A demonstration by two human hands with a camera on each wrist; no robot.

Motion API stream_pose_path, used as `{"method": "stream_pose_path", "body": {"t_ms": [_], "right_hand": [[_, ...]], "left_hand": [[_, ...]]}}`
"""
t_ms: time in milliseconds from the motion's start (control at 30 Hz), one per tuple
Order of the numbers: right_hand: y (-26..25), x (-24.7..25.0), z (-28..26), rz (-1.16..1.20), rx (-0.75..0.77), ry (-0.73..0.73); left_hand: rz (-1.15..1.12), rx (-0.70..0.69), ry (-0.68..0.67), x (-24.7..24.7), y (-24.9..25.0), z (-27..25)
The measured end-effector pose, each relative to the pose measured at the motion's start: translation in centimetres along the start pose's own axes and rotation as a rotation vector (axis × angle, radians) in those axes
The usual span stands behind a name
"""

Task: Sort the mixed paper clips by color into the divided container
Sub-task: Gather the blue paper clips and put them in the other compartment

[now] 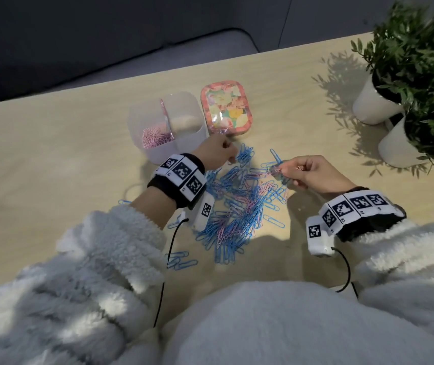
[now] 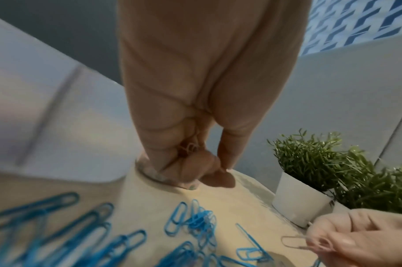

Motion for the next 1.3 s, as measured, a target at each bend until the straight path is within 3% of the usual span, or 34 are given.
{"method": "stream_pose_path", "body": {"t_ms": [200,300,433,567,700,767,833,933,1000,1133,1300], "right_hand": [[-0.4,1.5,-0.4,-0.186,0.059,0.104],[0.6,2.5,-0.4,-0.028,-0.037,0.113],[1.4,3.3,-0.4,0.309,-0.150,0.179],[1.6,2.4,-0.4,0.622,-0.238,0.030],[1.4,1.9,0.6,0.796,-0.231,-0.135],[2.0,1.6,1.4,0.717,-0.276,-0.124],[2.9,1.6,2.6,0.436,-0.253,0.011],[2.8,1.9,3.6,-0.131,-0.016,0.213],[2.3,1.2,3.7,-0.341,0.065,0.177],[2.1,-0.5,3.0,-0.541,0.084,0.089],[3.2,-0.1,1.9,-0.574,0.020,-0.018]], "left_hand": [[-0.293,0.254,-0.149,-3.6,1.0,1.1],[-0.333,0.288,-0.189,-3.8,2.3,2.0],[-0.339,0.194,-0.095,-1.7,5.4,4.6],[-0.404,0.200,-0.053,-0.8,6.3,6.3],[-0.307,0.141,-0.193,-2.1,5.6,6.2],[-0.076,0.080,-0.280,-3.2,5.0,5.7],[0.230,0.005,-0.302,-3.8,4.2,5.3],[0.402,-0.069,-0.284,-4.4,2.9,4.9],[0.394,-0.074,-0.280,-4.8,2.2,4.7],[0.524,-0.106,-0.260,-5.0,1.7,4.5],[0.567,-0.141,-0.171,-4.1,1.7,4.7]]}}
Point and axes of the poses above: each hand's wrist, its own z-axis towards the middle knuckle, its own x-axis out of the back of the hand, y = z × x, the point moved 5 cm from there along z, towards the middle knuckle, and after that the axes turned 5 degrees about -x, right-handed, at the moved point
